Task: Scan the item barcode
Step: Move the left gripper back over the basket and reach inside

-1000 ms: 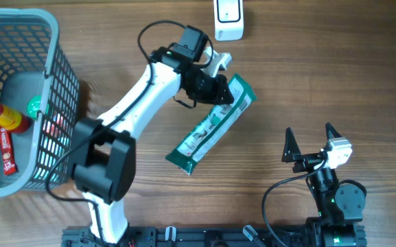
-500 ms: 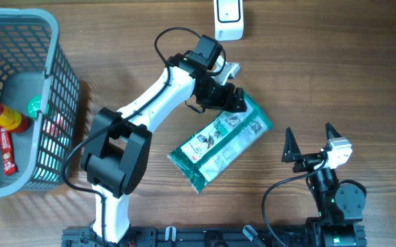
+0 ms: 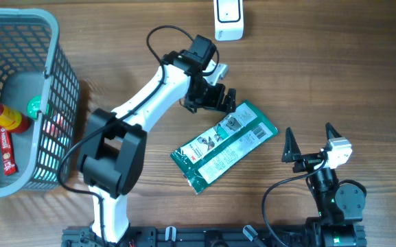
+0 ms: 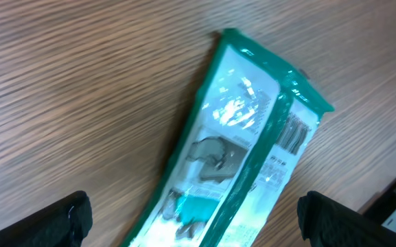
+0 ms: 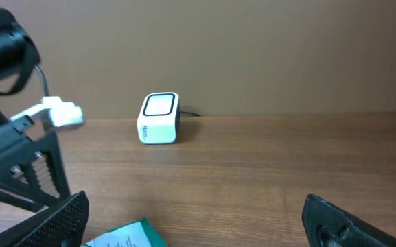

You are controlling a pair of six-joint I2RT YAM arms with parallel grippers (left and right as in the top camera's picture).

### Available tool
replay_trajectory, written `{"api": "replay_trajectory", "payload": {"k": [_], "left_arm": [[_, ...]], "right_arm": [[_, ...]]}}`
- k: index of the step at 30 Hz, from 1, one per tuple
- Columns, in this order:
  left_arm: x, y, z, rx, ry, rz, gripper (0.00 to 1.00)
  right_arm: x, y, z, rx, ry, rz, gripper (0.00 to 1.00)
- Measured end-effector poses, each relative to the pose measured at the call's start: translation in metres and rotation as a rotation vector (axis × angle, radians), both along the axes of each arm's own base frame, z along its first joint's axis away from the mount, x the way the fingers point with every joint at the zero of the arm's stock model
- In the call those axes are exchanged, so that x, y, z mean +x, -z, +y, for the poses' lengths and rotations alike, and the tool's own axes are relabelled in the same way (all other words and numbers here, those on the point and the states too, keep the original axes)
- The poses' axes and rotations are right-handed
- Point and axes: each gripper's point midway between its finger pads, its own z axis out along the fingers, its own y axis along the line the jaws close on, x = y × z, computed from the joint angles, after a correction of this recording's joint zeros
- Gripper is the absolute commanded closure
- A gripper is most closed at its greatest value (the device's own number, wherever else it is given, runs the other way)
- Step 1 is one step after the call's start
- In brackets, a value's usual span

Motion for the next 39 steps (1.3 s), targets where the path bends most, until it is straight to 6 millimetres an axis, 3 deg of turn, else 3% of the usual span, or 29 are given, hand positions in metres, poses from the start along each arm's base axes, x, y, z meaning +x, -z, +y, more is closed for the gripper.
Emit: {"api": "replay_trajectory", "payload": {"k": [6,7,13,20,27,32,36,39], "left_arm": [[0.012,-0.040,0.028,0.026,-0.059,-0.099,0.00],[0.018,-0.062,0.038,0.025,-0.085,-0.161,0.00],[0.030,-0.135,0.080,0.052,-0.194,-0.379,0.00],[0.034,-0.198,0.138,0.128,-0.350,-0.585,0.00],[0.048,-0.265,0.235,0.297,-0.682,-0.844,0.00],[0.027,-0.329,0.313,0.306,-1.002,-1.014,0.00],[0.003,-0.353,0.364,0.335,-1.187,-1.069,0.00],[-0.011,-0.347,0.402,0.372,-1.335,-1.027,0.00]], "right_arm": [[0.000,0.000,0.000,0.000,0.000,0.000,0.00],[0.000,0.000,0.000,0.000,0.000,0.000,0.00],[0.000,0.000,0.000,0.000,0.000,0.000,0.00],[0.000,0.000,0.000,0.000,0.000,0.000,0.00],[0.000,0.000,0.000,0.000,0.000,0.000,0.00],[0.000,0.000,0.000,0.000,0.000,0.000,0.00],[0.000,0.000,0.000,0.000,0.000,0.000,0.00],[0.000,0.000,0.000,0.000,0.000,0.000,0.01]]}}
